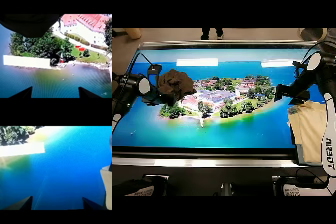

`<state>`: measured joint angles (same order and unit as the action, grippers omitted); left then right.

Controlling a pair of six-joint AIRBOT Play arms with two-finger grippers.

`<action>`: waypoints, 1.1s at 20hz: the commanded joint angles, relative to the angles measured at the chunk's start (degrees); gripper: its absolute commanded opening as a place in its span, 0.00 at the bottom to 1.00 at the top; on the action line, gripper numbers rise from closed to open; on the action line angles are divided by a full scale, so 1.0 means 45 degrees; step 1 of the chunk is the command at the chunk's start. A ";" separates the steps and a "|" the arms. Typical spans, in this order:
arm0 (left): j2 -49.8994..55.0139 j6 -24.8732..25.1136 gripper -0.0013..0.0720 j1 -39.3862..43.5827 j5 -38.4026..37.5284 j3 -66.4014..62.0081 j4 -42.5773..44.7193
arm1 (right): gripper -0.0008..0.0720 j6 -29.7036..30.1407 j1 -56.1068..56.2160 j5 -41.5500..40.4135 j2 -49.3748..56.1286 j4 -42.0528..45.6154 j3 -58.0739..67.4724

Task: Fold the shirts.

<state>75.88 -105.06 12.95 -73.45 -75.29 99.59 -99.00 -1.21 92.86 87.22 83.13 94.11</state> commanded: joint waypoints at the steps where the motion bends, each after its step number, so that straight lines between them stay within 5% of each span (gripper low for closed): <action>1: -0.0010 0.0000 0.99 -0.0005 0.0005 0.0005 0.0000 | 0.93 0.0000 0.0000 0.0000 0.0010 0.0000 0.0010; 15: -0.0010 0.0000 0.99 -0.0005 0.0000 0.0005 0.0000 | 0.93 0.0000 0.0000 0.0005 0.0010 0.0000 0.0010; 22: 0.0413 -0.0136 0.99 0.0000 0.3803 0.0034 -0.0704 | 0.93 -0.0005 0.0000 -0.2069 0.0010 -0.0010 0.0015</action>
<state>76.95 -105.60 12.95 -63.68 -75.16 98.13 -99.00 -1.21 88.49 87.22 83.11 94.11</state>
